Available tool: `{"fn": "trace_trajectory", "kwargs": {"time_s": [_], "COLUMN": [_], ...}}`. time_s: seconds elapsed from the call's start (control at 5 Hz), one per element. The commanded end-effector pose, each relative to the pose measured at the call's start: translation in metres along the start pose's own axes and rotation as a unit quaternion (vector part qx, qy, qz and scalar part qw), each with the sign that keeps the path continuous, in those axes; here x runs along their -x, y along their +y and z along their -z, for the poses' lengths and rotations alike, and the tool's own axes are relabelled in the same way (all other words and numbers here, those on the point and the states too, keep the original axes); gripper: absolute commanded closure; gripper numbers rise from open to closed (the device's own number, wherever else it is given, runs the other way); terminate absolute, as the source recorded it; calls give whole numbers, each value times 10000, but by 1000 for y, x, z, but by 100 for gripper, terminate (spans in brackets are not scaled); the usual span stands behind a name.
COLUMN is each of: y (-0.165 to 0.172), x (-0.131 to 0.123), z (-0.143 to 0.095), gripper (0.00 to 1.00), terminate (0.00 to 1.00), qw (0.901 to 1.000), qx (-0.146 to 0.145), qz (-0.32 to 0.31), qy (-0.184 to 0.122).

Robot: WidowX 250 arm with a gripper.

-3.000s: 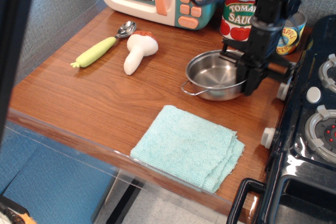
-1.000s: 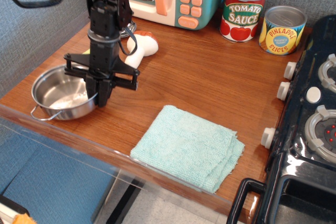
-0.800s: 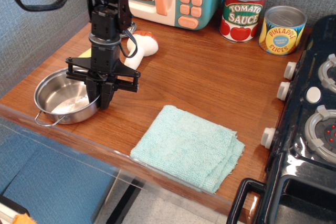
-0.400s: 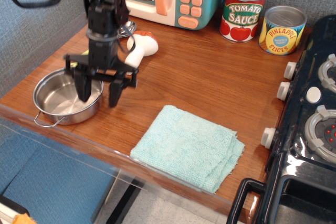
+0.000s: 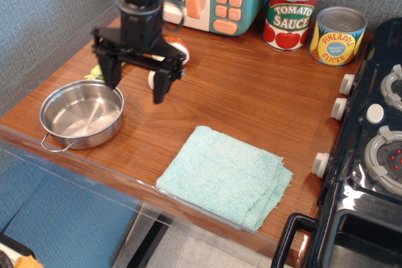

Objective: Move the pot in front of the spoon and mushroom.

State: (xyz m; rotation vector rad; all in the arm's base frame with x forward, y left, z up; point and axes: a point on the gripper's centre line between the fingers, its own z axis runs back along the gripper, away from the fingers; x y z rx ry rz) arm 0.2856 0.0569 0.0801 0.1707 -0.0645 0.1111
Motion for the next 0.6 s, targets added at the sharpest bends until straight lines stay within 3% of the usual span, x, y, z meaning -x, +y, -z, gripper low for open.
{"fn": "trace_trajectory", "kwargs": {"time_s": [0.0, 0.2, 0.4], "y": [-7, -7, -7], "x": [5, 5, 5], "z": [-19, -19, -19], "gripper": [0, 0, 0], "terminate": [0, 0, 100], "qw": [9978, 9978, 9978], "qx": [91, 91, 91], "qz": [515, 515, 515], "qy": [-408, -408, -408]}}
